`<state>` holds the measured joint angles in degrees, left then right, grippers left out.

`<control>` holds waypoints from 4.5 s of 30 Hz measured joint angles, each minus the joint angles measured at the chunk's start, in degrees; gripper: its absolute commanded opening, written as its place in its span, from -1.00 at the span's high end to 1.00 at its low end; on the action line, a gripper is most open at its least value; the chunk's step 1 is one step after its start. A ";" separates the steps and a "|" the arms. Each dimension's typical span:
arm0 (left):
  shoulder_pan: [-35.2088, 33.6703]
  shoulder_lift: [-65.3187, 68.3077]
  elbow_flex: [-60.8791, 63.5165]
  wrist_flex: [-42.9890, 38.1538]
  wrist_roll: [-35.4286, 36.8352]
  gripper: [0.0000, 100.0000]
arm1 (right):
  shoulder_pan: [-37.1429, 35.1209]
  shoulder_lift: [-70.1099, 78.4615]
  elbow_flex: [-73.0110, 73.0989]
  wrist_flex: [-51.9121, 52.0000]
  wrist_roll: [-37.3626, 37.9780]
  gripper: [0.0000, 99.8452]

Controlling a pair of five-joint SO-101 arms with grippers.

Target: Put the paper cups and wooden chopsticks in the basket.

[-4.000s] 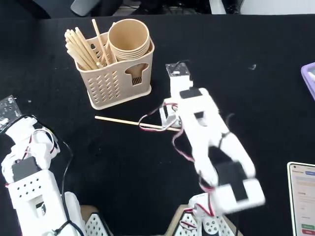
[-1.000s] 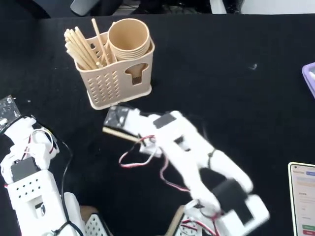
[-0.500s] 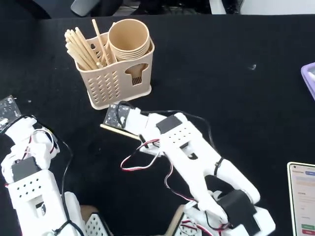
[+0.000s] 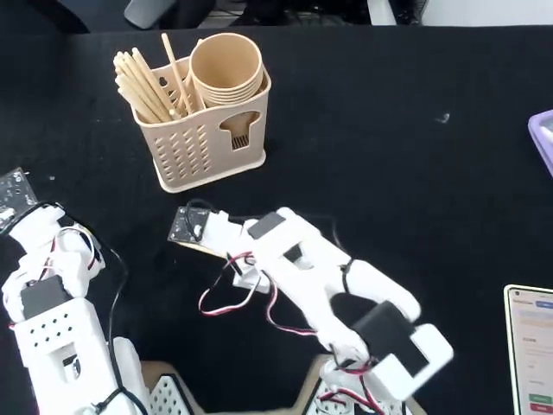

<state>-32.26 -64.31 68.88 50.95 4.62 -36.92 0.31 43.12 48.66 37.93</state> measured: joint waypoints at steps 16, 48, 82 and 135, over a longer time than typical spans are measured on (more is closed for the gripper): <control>0.00 0.00 0.00 0.00 0.00 0.77 | 0.53 -0.35 -8.35 13.10 3.16 0.98; 0.00 0.00 0.00 0.00 0.00 0.77 | 5.45 -36.57 -8.44 -50.73 -34.20 0.98; 0.00 0.00 1.14 0.00 0.00 0.80 | 1.32 -15.21 -45.71 -12.22 -34.37 0.94; 23.03 -39.91 19.34 24.00 -1.76 0.93 | 31.74 -103.47 53.45 19.43 -46.24 0.89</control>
<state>-9.23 -104.22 88.22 74.95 2.86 -5.19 -103.16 96.57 68.09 -8.31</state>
